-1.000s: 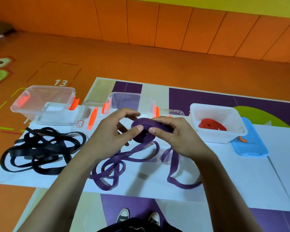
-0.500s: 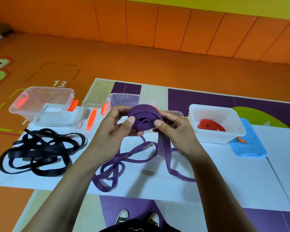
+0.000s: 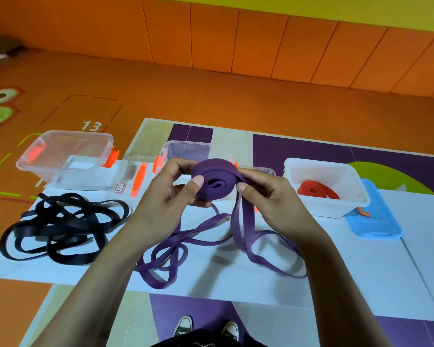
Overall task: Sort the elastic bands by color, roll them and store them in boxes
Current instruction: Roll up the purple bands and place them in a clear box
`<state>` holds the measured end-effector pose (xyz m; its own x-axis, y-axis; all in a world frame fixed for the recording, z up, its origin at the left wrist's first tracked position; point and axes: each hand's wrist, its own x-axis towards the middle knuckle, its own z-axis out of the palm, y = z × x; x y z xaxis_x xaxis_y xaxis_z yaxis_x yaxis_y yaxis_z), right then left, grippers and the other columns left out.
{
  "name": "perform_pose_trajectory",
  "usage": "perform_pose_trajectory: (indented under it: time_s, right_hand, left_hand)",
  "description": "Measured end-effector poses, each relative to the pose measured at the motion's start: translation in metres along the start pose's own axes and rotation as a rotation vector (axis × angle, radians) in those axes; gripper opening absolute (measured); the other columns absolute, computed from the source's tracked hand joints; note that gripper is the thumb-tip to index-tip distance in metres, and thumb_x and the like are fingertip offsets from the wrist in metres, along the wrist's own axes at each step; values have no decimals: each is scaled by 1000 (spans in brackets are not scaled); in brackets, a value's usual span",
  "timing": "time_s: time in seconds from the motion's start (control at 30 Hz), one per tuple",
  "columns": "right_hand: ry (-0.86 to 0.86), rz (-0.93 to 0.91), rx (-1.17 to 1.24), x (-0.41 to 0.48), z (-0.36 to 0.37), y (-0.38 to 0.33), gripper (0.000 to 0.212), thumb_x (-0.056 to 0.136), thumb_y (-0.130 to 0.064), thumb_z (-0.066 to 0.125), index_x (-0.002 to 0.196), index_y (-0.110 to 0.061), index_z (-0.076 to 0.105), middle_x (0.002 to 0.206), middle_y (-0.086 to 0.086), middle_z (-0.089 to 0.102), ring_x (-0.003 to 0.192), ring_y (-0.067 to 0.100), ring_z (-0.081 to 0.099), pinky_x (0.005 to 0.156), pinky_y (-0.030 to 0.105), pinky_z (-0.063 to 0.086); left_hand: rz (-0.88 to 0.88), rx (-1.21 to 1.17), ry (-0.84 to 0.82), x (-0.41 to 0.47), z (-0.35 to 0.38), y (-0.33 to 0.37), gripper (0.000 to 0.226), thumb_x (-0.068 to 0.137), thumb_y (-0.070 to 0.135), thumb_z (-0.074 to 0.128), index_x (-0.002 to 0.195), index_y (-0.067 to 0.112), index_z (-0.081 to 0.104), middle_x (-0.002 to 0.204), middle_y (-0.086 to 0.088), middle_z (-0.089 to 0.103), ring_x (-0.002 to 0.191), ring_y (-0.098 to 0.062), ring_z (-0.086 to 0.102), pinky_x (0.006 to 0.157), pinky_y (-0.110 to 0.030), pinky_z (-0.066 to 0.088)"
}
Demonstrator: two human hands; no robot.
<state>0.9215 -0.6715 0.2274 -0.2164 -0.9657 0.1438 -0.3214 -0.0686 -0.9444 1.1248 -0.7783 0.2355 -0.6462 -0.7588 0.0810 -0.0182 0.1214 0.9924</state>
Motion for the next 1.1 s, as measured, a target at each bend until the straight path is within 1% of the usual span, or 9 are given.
perform_pose_trajectory:
  time_s: [0.1, 0.2, 0.3, 0.43, 0.6, 0.73, 0.83, 1.0, 1.1]
  right_hand:
    - [72, -22, 100, -2, 0, -2, 33, 98, -7, 65, 122, -28, 71, 114, -12, 76, 111, 7, 69, 99, 22, 52]
    - [106, -24, 151, -1, -2, 1, 30, 92, -7, 71, 118, -20, 74, 112, 1, 76, 107, 21, 71, 100, 37, 56]
    - [121, -67, 74, 1, -6, 5, 35, 87, -17, 77, 122, -17, 74, 123, -2, 73, 122, 20, 65, 109, 45, 50]
    - [99, -84, 140, 2, -9, 4, 34, 87, -5, 77, 120, -14, 74, 117, 1, 76, 116, 22, 69, 108, 42, 50]
    - [129, -13, 263, 2, 5, 3, 30, 85, -5, 77, 113, -14, 75, 108, 8, 78, 101, 19, 72, 97, 33, 56]
    - [191, 37, 263, 3, 15, 5, 27, 87, -20, 75, 113, -15, 76, 99, -7, 78, 92, 13, 71, 86, 23, 54]
    - [188, 28, 226, 4, 24, 5, 29, 94, -24, 68, 120, -12, 74, 105, -7, 77, 97, 13, 70, 87, 20, 52]
    - [190, 89, 278, 2, 29, 4, 25, 96, -15, 68, 120, -13, 71, 91, -9, 76, 72, 7, 67, 71, 20, 53]
    - [143, 83, 167, 0, 16, 6, 26, 91, -11, 75, 117, -13, 75, 86, -11, 74, 69, 7, 64, 69, 22, 53]
  left_hand:
    - [19, -8, 4, 0, 0, 6, 21, 97, 29, 55, 115, 20, 55, 114, 5, 68, 82, -32, 77, 84, -44, 62]
    - [30, -3, 1, -1, 0, 10, 22, 96, 26, 54, 117, 17, 55, 115, 0, 68, 82, -31, 77, 78, -33, 62]
    - [21, 8, -8, -2, -2, 9, 23, 98, 27, 55, 118, 17, 54, 114, 4, 69, 85, -31, 77, 83, -43, 62]
    - [24, 7, -12, -3, -3, 10, 26, 98, 28, 55, 120, 15, 54, 117, 4, 68, 85, -33, 77, 90, -57, 57]
    - [54, -36, 15, -2, -1, 9, 25, 96, 26, 55, 119, 15, 54, 114, 8, 69, 87, -31, 77, 81, -39, 62]
    - [22, -159, 81, -3, 6, 6, 22, 94, 25, 55, 115, 15, 55, 116, 0, 69, 88, -32, 77, 75, -28, 61]
    - [-8, -257, 115, -1, 11, 0, 26, 96, 21, 54, 118, 8, 54, 124, -13, 65, 99, -33, 74, 80, -38, 63]
    - [-210, -484, 90, -6, 24, -10, 19, 102, 13, 51, 118, 4, 53, 120, -21, 69, 101, -38, 74, 90, -46, 60]
    - [-312, -218, 9, -6, 13, -5, 15, 104, 11, 52, 119, 9, 56, 105, -13, 73, 85, -39, 76, 84, -43, 62]
